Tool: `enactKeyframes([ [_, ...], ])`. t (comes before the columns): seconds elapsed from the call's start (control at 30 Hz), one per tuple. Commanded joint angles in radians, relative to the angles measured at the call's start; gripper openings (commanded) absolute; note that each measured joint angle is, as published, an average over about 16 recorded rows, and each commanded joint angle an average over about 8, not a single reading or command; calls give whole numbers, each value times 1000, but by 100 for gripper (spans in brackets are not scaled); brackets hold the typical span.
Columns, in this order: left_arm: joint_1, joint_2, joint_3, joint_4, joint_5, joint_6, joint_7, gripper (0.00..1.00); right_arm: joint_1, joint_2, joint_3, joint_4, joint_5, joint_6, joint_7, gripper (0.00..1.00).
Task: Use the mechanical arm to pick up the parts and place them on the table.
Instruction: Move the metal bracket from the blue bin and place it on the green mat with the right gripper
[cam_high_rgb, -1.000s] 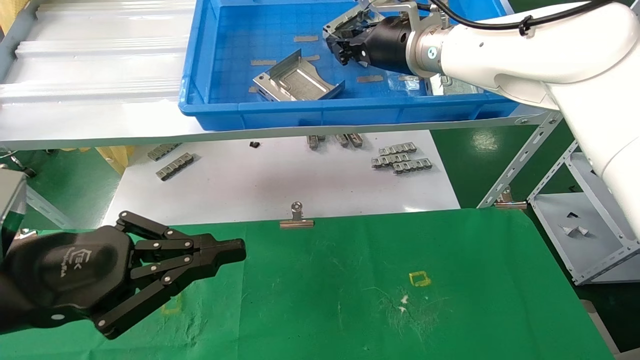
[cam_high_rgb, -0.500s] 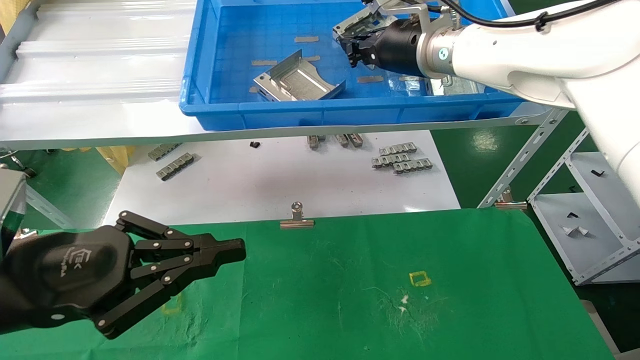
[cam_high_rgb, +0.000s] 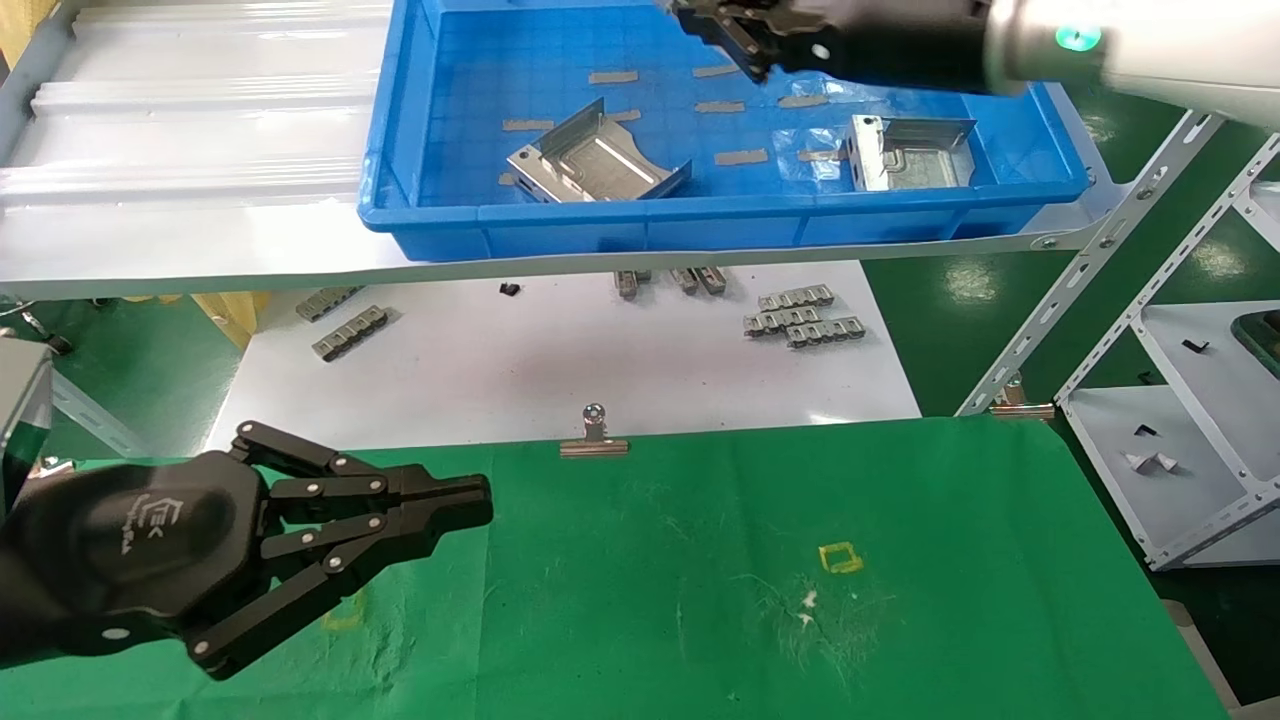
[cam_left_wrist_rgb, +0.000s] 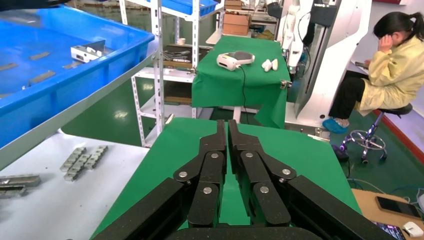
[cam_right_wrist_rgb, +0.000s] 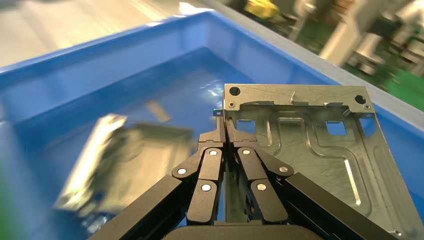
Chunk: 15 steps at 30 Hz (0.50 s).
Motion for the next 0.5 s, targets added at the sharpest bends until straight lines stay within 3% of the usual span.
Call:
enactKeyframes([
  [0.03,0,0,0,0,0,0,0,100,-9,49,23,27,38,-84,-64,0],
  [0.33,0,0,0,0,0,0,0,100,-90,300,78,165,185,-472,-206,0],
  [0.5,0,0,0,0,0,0,0,100,-201,442,48,301,235,-578,-260,0],
])
